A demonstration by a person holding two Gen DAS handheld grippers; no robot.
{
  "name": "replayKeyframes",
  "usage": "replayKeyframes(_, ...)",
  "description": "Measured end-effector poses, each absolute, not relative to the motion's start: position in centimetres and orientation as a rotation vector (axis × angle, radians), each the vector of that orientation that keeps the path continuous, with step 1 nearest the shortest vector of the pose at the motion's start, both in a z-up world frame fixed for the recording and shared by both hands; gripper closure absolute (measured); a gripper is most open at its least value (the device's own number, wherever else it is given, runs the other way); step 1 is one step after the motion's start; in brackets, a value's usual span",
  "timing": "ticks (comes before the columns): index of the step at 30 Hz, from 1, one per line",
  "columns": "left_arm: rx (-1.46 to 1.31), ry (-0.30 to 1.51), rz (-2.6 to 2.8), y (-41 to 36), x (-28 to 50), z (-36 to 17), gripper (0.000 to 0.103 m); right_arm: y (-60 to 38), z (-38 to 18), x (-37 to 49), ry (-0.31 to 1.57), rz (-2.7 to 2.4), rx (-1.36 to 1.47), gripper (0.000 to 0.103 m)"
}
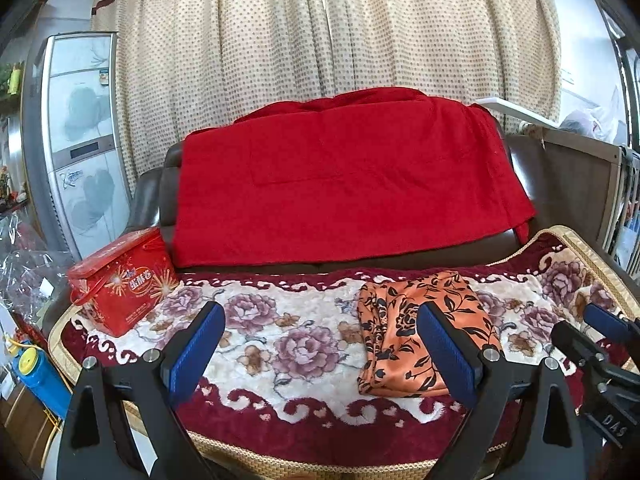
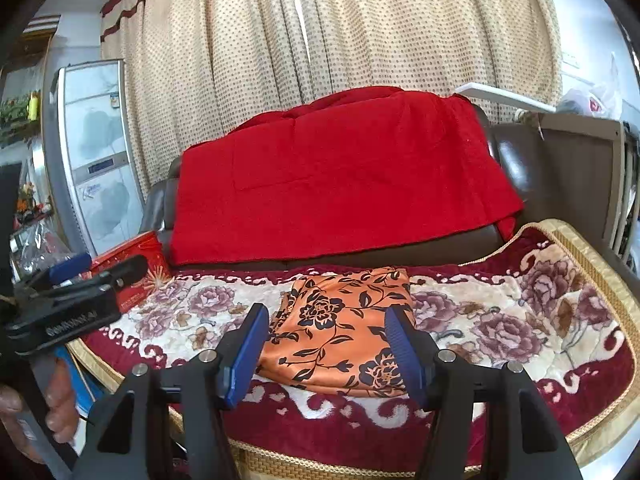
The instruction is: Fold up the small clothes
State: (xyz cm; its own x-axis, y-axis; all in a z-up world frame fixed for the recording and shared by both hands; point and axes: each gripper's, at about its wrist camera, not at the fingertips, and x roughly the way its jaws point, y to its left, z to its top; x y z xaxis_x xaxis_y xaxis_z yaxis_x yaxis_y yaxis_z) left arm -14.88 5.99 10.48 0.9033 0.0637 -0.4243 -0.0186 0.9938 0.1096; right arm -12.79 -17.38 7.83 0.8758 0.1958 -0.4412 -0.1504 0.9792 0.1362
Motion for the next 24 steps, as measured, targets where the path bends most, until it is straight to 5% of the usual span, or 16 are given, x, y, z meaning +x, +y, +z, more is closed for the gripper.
replayKeyframes(24,0.068,0.386,0.096,9.8,-16.6,12.3,0.006,-12.8,10.2,-13.3,0.429,0.205,0.038,0.039)
